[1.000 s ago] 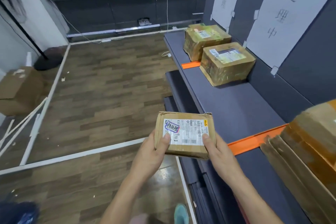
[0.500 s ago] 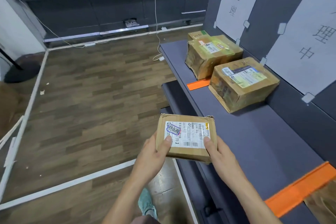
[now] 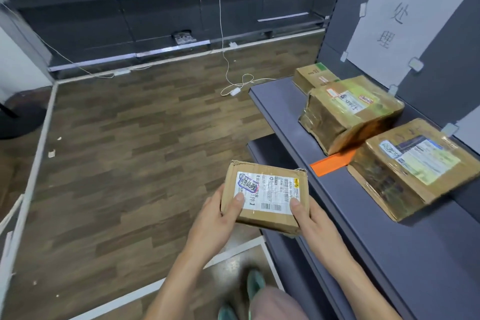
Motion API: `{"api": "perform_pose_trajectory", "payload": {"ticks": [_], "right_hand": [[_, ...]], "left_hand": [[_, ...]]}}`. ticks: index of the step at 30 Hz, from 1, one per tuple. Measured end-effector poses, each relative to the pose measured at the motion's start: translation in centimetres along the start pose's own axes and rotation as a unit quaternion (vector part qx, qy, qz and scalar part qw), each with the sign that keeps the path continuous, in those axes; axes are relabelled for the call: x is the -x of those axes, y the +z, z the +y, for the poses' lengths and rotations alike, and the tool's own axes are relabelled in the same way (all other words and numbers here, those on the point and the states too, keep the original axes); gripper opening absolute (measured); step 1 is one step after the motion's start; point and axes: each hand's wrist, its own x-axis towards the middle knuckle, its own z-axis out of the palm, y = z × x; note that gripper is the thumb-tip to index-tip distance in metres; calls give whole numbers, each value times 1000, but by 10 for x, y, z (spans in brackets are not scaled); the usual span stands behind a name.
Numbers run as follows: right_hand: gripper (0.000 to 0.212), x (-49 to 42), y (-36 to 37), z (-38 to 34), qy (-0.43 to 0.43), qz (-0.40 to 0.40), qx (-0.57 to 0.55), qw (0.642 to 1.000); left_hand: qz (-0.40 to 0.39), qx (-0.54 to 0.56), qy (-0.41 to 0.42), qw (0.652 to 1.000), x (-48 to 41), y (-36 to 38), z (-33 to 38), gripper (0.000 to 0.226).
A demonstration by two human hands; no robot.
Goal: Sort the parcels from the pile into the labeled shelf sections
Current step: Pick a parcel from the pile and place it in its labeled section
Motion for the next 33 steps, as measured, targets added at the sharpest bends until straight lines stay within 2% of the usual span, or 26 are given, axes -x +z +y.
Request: {"api": "perform_pose_trajectory", "payload": {"ticks": [4,9,15,18,24,33], "right_hand": [[39,-56,15,-13,2,-9,0,1000],[41,-141,27,-36,9,-26,-17,999],[40,-218,18,-60,21,-23,-10,999],[40,-243,11,-66,27,-4,0,1000],[43,-287,8,-76,63,36,-49,996],[54,-340,25,-109,111,172,3,979]], "left_hand": [[-1,-7,-17,1000,-52,-19,3,33],[27,-10,-25,999,-128,-39,15,34],[20,-21,-24,999,-212,-46,42,10],[13,-13,-16,1000,-245,-44,56,7],[-39,-34,17,999,-319,-44,80,8],[-167,-72,69,981,-445,-55,99,19]]}}
